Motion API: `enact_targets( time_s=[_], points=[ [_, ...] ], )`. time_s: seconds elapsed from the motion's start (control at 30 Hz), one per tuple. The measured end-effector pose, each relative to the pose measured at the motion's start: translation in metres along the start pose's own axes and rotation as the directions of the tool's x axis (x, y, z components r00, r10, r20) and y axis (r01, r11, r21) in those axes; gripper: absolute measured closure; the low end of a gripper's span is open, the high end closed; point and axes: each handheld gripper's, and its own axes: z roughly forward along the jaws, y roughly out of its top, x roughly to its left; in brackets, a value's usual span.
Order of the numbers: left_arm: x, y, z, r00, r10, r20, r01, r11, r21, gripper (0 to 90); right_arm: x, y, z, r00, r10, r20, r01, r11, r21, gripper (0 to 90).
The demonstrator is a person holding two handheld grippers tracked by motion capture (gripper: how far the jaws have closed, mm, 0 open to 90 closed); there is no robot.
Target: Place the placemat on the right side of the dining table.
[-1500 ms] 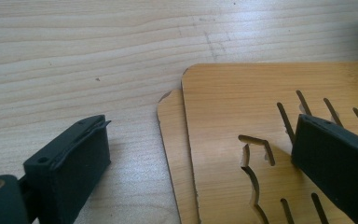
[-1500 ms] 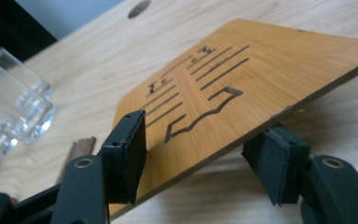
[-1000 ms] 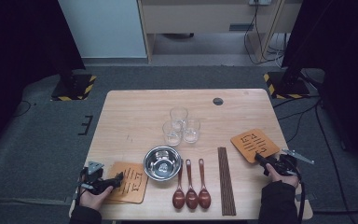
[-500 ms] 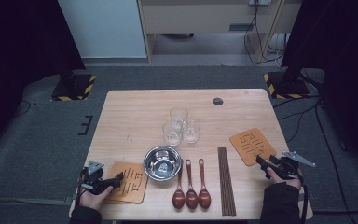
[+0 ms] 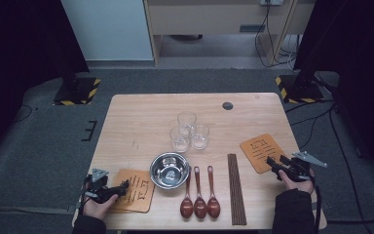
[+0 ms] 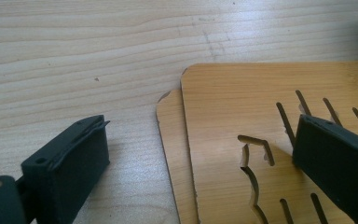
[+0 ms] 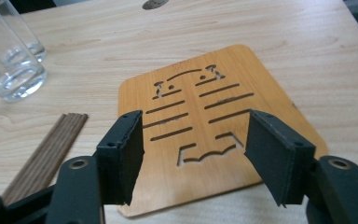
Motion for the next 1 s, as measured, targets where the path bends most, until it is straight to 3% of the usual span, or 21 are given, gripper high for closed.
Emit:
enact_targets(
  time_s=[0.43,0.73,0.8,1.0],
  points=[
    [0.000,0.000,0.000,1.0000,0.000,0.000,0.000,1.0000,-0.001,2.3,0.004,0.011,0.021,0.9942,-0.108,0.006,0.107,0.993,0.048,44.3],
    [0.000,0.000,0.000,1.0000,0.000,0.001,0.000,1.0000,0.000,2.1,-0.001,0.015,0.030,0.9928,-0.120,0.006,0.119,0.990,0.070,45.4],
    [0.000,0.000,0.000,1.0000,0.001,0.001,-0.001,1.0000,0.000,2.1,-0.002,0.017,0.032,0.9884,-0.151,0.018,0.148,0.985,0.092,45.7],
    [0.000,0.000,0.000,1.0000,0.001,0.001,-0.001,1.0000,0.000,2.1,-0.001,0.019,0.040,0.9854,-0.170,0.006,0.168,0.979,0.111,45.8]
  ],
)
